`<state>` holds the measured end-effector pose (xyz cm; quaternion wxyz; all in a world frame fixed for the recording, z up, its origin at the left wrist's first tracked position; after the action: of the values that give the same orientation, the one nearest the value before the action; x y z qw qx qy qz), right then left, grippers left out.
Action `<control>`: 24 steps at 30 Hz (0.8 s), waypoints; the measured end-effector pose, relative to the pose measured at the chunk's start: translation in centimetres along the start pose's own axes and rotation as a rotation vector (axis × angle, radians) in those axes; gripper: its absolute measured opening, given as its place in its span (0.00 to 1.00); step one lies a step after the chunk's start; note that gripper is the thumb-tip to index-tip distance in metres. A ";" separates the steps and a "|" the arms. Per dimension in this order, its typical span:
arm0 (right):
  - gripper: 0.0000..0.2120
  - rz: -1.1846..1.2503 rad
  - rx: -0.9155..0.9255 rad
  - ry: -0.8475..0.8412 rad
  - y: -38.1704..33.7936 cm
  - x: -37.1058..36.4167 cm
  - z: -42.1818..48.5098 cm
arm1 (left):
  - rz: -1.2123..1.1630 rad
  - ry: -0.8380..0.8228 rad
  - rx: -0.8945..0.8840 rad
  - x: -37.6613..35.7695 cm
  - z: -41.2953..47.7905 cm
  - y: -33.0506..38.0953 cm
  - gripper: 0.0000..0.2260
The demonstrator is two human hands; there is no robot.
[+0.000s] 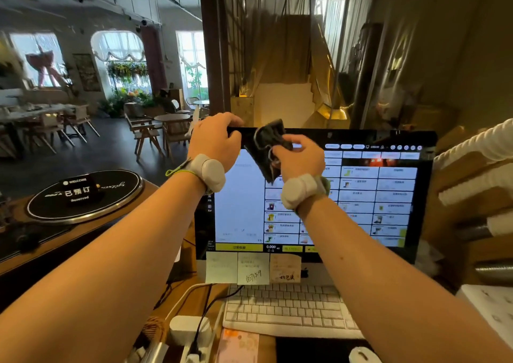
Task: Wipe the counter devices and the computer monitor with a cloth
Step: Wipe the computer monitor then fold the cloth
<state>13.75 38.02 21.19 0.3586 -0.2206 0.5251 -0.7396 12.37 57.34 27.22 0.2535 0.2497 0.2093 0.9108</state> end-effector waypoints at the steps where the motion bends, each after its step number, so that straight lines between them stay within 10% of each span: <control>1: 0.11 -0.024 0.000 -0.012 1.0 0.4 -0.8 | -0.002 -0.004 0.003 -0.1 -0.1 0.1 0.13; 8: 0.09 -0.280 -0.259 -0.166 13.5 3.4 -9.3 | -0.009 -0.032 -0.014 -1.6 -0.5 1.6 0.13; 18: 0.10 0.035 -0.033 0.061 0.5 3.1 2.2 | 0.020 -0.082 -0.006 -3.4 -0.3 3.2 0.11; 24: 0.08 -0.125 -0.100 0.011 7.0 5.5 -1.8 | 0.020 -0.100 -0.010 -4.4 -0.5 3.8 0.13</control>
<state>11.02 33.58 13.74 0.2971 -0.2665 0.5487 -0.7346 14.06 51.78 27.22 0.2559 0.2956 0.1894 0.9007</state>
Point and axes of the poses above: each hand's wrist, its own z-axis towards the middle knuckle, its own x-axis out of the back of the hand, y = z × x, the point moved 7 cm from there along z, towards the middle knuckle, and after that the axes turned 15 degrees about y, right-handed, at the moved point
